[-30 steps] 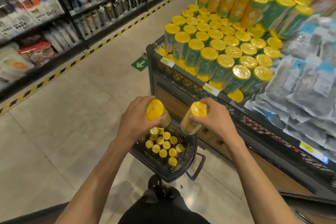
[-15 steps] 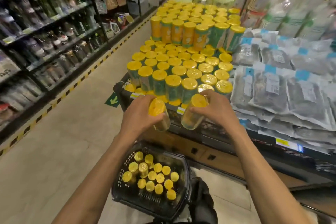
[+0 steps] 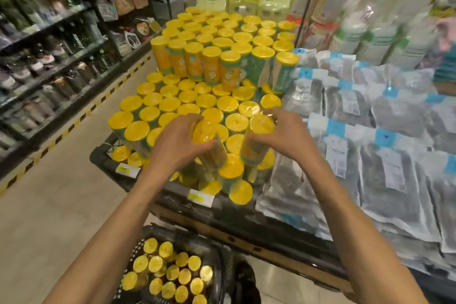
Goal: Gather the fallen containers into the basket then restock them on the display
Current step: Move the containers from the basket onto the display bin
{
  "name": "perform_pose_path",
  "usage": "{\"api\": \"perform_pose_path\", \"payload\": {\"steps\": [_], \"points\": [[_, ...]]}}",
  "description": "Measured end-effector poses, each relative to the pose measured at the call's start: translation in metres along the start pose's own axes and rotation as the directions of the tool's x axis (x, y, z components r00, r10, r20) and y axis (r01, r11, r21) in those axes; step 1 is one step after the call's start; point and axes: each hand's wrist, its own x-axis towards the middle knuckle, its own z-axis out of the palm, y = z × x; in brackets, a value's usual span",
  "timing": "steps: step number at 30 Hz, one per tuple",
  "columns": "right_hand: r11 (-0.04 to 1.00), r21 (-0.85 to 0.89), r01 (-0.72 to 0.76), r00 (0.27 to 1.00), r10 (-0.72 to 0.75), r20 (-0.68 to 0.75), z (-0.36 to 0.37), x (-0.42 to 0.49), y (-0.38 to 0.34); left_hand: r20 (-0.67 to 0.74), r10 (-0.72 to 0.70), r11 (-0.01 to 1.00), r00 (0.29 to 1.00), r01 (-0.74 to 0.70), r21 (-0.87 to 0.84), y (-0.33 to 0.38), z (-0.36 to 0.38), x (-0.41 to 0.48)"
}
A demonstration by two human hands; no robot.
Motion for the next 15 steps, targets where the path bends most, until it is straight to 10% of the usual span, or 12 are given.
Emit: {"api": "perform_pose_path", "payload": {"steps": [15], "points": [[0.984,-0.052,0.17,0.976,-0.161,0.144,-0.038,0.169,0.077,0.151,0.048,0.98,0.987,-0.076,0.183,0.074,0.061,0.202]]}}
